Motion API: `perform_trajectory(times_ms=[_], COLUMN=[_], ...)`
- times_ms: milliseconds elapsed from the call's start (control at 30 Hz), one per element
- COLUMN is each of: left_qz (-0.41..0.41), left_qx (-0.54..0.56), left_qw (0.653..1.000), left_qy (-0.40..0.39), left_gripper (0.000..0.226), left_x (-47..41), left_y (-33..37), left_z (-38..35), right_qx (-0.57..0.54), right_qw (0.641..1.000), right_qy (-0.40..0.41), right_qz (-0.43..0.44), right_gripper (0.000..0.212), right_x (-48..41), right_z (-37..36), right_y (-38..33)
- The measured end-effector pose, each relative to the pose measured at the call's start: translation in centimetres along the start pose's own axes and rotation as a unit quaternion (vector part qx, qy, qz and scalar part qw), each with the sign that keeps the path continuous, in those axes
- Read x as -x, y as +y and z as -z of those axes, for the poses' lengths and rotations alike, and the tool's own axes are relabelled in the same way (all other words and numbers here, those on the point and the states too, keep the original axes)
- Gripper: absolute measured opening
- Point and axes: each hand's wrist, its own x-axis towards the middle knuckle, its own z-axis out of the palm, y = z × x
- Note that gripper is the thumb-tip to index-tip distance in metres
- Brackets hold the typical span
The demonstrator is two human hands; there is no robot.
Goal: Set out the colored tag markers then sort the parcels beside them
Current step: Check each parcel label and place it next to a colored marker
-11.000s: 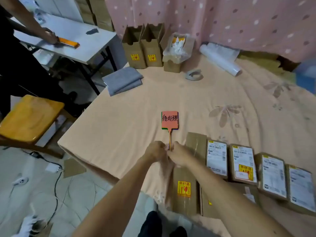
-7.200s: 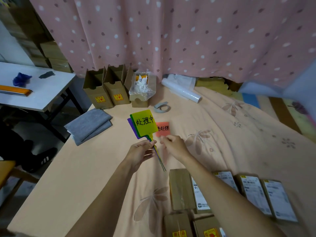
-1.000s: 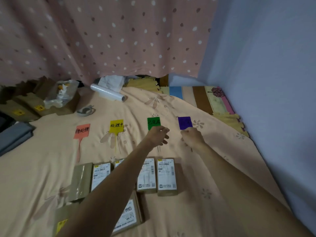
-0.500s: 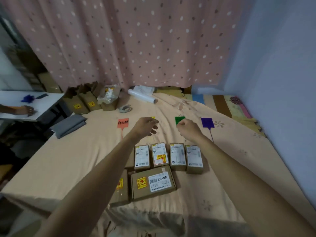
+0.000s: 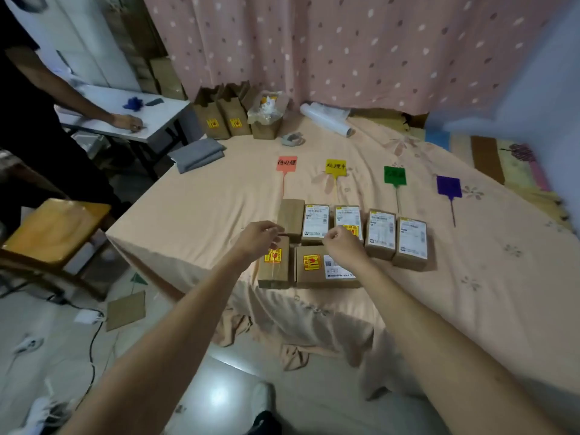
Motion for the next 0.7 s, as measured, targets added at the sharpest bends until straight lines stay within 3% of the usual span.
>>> perform_trajectory(times_ms=[300, 533, 700], left_qz=[0.025, 0.072, 0.128], left_qx=[-0.02, -0.073, -0.076], left_qw=[0.999, 0.992, 0.983], left_qy=[-0.015, -0.076, -0.112], left_gripper=[0.029, 0.042, 0.044], left_x=[-2.1, -4.5, -4.8], left_y=[-6.6, -11.1, -12.5], left_z=[3.3, 2.9, 1.2], right_qx=[0.049, 0.072, 0.076], right_qw=[0.997, 0.989, 0.984], right_qy=[-0.046, -0.067, -0.088], right_qz=[-0.043, -0.114, -0.134], right_gripper=[0.025, 0.04, 0.028], right_x=[-2.4, -2.8, -3.6], right_z=[-8.1, -12.1, -13.3], right_y=[-2.1, -2.2, -1.7])
